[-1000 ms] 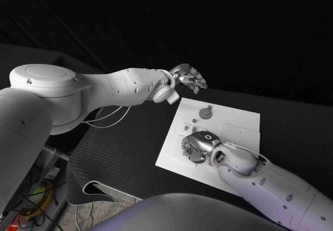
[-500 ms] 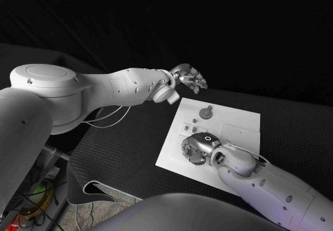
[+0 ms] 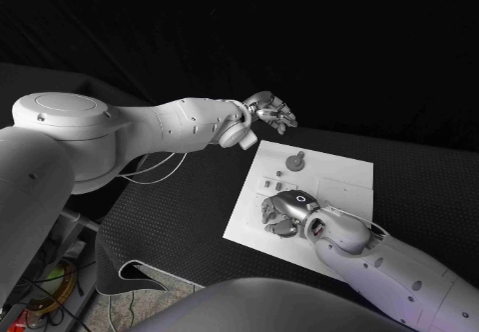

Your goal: Assemble the parts on the task board

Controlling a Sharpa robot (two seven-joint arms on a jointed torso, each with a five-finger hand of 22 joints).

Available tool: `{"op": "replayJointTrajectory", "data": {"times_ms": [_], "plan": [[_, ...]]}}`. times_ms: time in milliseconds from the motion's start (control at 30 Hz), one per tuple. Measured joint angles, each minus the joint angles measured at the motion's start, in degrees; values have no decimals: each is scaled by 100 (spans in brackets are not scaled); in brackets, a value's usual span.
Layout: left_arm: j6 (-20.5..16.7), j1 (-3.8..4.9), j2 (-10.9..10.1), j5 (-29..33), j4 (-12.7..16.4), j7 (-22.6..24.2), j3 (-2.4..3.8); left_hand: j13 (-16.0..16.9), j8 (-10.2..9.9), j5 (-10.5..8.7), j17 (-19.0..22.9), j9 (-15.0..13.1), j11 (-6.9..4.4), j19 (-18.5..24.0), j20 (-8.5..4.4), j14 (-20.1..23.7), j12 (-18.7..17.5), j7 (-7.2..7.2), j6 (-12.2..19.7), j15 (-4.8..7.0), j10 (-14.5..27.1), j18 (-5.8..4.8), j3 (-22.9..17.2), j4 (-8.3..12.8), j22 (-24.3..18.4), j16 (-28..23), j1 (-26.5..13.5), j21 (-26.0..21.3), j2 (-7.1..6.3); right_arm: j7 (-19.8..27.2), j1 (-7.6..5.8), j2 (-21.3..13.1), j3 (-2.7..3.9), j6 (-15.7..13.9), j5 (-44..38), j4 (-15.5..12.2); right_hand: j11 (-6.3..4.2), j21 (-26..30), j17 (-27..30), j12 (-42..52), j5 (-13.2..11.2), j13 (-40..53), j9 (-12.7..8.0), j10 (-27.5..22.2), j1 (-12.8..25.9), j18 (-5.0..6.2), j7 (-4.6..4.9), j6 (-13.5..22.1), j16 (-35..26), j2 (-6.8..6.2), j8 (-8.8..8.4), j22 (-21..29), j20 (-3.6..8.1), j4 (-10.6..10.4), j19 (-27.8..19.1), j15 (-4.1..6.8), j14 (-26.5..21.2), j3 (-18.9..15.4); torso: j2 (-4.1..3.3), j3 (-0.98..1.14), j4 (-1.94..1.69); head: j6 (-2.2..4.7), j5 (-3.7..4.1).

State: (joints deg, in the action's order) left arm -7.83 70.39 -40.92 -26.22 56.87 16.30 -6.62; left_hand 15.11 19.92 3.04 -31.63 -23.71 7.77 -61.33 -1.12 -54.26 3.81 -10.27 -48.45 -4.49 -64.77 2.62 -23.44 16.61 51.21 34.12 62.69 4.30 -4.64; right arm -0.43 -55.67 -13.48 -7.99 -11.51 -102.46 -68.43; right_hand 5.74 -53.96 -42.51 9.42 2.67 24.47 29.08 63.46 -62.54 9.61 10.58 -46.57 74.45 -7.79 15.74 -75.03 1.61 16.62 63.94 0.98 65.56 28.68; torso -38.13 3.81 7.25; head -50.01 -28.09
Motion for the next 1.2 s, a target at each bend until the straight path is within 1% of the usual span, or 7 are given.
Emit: {"op": "replayJointTrajectory", "data": {"times_ms": [333,433,600,700,1000,1100,1200], "plan": [[0,0,-11,0,0,-1,0,-2,0,0,-6,5,0,0,0,0,0,-21,20,0,0,-1,0,0,-6,0,0,0,0,-2,1,-105,1,-139,19,-147,18,15,0,0,0,4,0,-18,0,-8,-3,58,0,0,0,0,-10,-9,-9,-3,-3,-22,0,0,1,0,16],[1,0,-30,0,1,-2,0,-5,0,0,-6,5,0,0,0,0,0,-21,20,0,0,-2,0,0,-6,0,0,0,0,-2,2,-195,54,-181,25,-298,18,15,-7,1,0,9,1,-18,-8,-9,7,69,0,-8,0,0,-10,2,-9,-9,-9,-34,0,0,5,0,30],[1,0,-58,0,-20,-3,-1,-5,0,0,-11,5,0,0,0,0,0,-21,20,0,0,-2,0,0,-5,-22,0,0,0,-2,-53,-361,251,-310,61,-616,18,15,-12,1,0,32,10,-18,-63,-11,3,84,27,-62,0,0,-11,-2,-10,-10,-10,-78,5,8,18,0,63],[1,0,-74,0,-40,-3,-1,-5,0,0,-12,5,0,0,0,0,0,-21,19,0,0,-2,0,0,-5,-22,0,0,0,-2,-110,-475,343,-388,90,-772,17,15,-12,1,0,33,16,-17,-68,-11,12,95,28,-68,0,0,-17,-1,-15,-12,-7,-109,8,14,23,0,88],[1,-5,-66,3,-160,-5,-8,-5,0,0,-12,5,0,0,0,0,0,-22,19,0,0,-3,0,0,-10,-22,0,0,0,17,-203,-1119,839,-617,369,-1370,-2,15,-11,1,0,47,29,3,-68,-13,9,110,27,-68,0,0,12,-49,20,-4,35,-157,27,47,52,0,214],[2,-11,-59,5,-188,-5,-9,-4,0,0,-17,4,0,0,0,0,0,-23,18,0,0,-4,0,0,-10,-22,0,0,0,33,-339,-1448,909,-665,582,-1534,-23,15,-11,6,0,54,36,23,-68,-14,20,99,28,-68,27,0,23,-49,48,15,54,-157,46,68,83,0,281],[2,-28,-39,6,-225,-4,-9,-4,0,0,-17,4,0,0,0,0,0,-23,18,0,0,-4,0,0,-10,-22,0,0,0,39,-482,-1782,938,-689,824,-1611,-23,15,-10,29,0,54,36,23,-57,-29,21,98,27,-56,28,0,23,-49,48,15,54,-157,72,88,122,0,374]]}}
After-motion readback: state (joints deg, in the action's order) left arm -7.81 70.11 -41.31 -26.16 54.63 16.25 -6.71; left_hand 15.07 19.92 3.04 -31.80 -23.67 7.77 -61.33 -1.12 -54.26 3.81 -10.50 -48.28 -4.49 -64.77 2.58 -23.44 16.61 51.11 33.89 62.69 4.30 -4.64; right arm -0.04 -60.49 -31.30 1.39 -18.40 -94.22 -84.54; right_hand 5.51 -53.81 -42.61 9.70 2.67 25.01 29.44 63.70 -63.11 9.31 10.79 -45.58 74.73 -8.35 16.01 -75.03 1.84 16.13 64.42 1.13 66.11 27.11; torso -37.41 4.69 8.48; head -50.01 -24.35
